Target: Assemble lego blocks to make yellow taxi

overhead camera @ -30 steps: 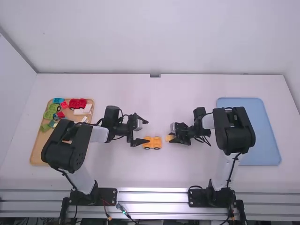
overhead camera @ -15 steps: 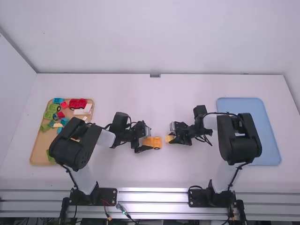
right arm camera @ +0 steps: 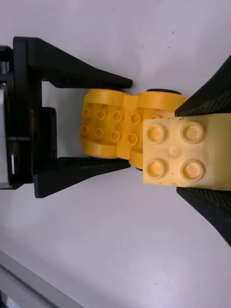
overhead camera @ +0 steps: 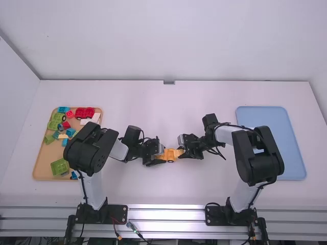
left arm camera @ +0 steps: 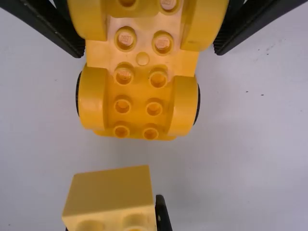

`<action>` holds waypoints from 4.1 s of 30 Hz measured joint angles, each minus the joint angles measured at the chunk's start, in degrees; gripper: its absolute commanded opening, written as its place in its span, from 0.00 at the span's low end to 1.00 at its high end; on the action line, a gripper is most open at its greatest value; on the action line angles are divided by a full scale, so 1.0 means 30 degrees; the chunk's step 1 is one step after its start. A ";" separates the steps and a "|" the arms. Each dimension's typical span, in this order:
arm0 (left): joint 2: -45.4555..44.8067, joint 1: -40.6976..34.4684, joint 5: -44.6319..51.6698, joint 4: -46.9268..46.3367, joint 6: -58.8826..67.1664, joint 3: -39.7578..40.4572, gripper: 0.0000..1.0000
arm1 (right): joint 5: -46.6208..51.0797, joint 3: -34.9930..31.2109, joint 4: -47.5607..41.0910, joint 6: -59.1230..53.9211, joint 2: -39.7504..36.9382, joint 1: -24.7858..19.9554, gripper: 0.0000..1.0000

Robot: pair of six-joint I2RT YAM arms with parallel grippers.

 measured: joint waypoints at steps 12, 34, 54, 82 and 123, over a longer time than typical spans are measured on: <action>-0.0007 0.0000 0.0007 -0.0036 -0.0015 0.0044 0.45 | 0.0838 0.0000 0.3009 0.3344 0.0000 0.1923 0.25; 0.0240 0.0000 -0.1042 -0.0313 -0.0379 0.1501 0.47 | 0.1872 -0.1355 0.7504 0.6506 0.0000 0.1450 0.27; 0.0270 0.0000 -0.1020 -0.0131 -0.0605 0.1188 0.49 | 0.2186 -0.1355 0.8058 0.7220 0.0000 0.1559 0.25; 0.0270 0.0000 -0.1035 -0.0117 -0.0605 0.1188 0.50 | 0.1989 -0.2368 1.0200 0.7854 0.0000 0.1494 0.31; 0.0262 0.0000 -0.1020 -0.0182 -0.0678 0.1188 0.50 | 0.2368 -0.2368 1.0440 0.8480 -0.0007 0.1996 0.52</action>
